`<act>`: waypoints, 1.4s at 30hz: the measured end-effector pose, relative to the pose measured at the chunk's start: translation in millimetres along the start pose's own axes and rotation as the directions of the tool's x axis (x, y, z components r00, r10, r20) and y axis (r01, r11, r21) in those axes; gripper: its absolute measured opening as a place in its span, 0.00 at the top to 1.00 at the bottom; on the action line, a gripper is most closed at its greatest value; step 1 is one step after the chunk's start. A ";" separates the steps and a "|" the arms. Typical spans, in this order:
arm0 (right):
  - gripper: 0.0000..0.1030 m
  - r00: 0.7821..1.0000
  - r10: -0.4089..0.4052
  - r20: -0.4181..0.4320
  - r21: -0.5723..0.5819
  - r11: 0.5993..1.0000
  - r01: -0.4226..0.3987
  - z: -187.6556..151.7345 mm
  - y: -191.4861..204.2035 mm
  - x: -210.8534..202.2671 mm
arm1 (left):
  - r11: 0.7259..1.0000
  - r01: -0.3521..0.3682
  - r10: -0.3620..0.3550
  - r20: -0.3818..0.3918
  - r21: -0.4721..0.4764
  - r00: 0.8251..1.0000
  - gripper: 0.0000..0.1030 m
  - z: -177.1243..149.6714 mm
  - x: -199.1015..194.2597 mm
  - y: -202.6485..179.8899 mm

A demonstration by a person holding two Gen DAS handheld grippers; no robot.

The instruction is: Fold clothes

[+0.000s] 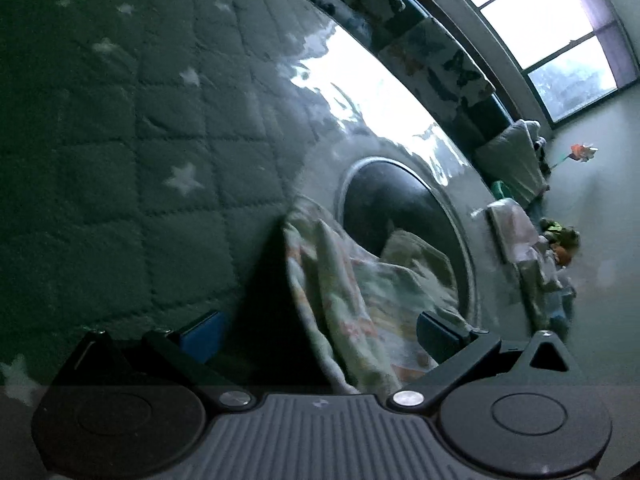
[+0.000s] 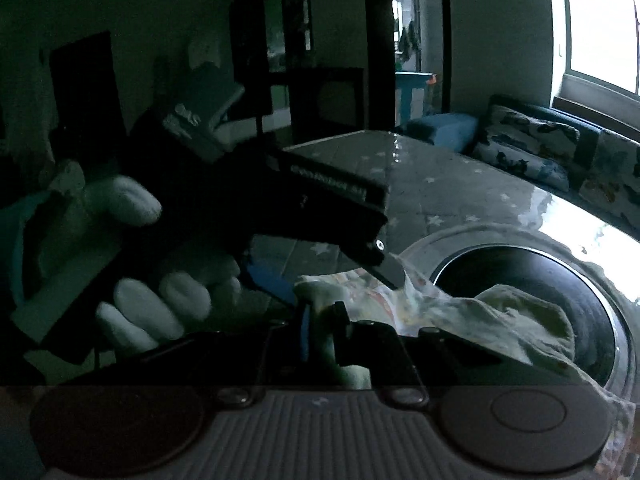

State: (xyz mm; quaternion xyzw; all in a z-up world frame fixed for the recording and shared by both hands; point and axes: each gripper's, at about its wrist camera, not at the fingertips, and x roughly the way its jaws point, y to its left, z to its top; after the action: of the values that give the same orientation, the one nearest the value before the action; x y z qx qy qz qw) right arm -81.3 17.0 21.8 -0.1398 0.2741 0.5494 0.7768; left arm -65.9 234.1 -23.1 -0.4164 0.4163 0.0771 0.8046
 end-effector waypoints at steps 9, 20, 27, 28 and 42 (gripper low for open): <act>0.96 0.998 0.030 0.049 0.037 0.999 -0.032 -3.1 -7.6 -11.6 | 0.994 0.107 -0.109 -0.094 -0.030 0.990 0.29 5.3 20.7 -11.1; 0.76 0.998 -0.060 0.025 0.090 0.994 0.058 -15.9 -34.9 -22.5 | 0.995 0.095 -0.098 -0.087 -0.041 0.991 0.78 5.4 17.3 10.9; 0.50 0.971 -0.238 -0.005 0.219 0.947 0.234 -38.6 -91.7 -44.3 | 0.990 0.031 -0.031 -0.004 0.135 1.000 0.80 -6.9 9.8 -6.4; 0.45 0.963 -0.269 -0.014 0.235 0.935 0.265 -44.1 -99.5 -47.9 | 0.984 0.020 -0.022 0.012 0.175 1.000 0.80 -10.0 8.9 -10.3; 0.40 0.891 -0.436 -0.125 0.468 0.766 0.441 -109.3 -169.9 -68.9 | 0.967 0.023 -0.030 0.023 0.255 0.999 0.72 -18.0 14.5 -19.8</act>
State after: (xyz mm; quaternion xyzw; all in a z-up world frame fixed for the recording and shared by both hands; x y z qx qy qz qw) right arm 30.0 -153.9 -41.1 -0.0037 0.3659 0.2657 0.8919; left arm -58.1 205.0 -27.3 -0.3141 0.4066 0.0178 0.8577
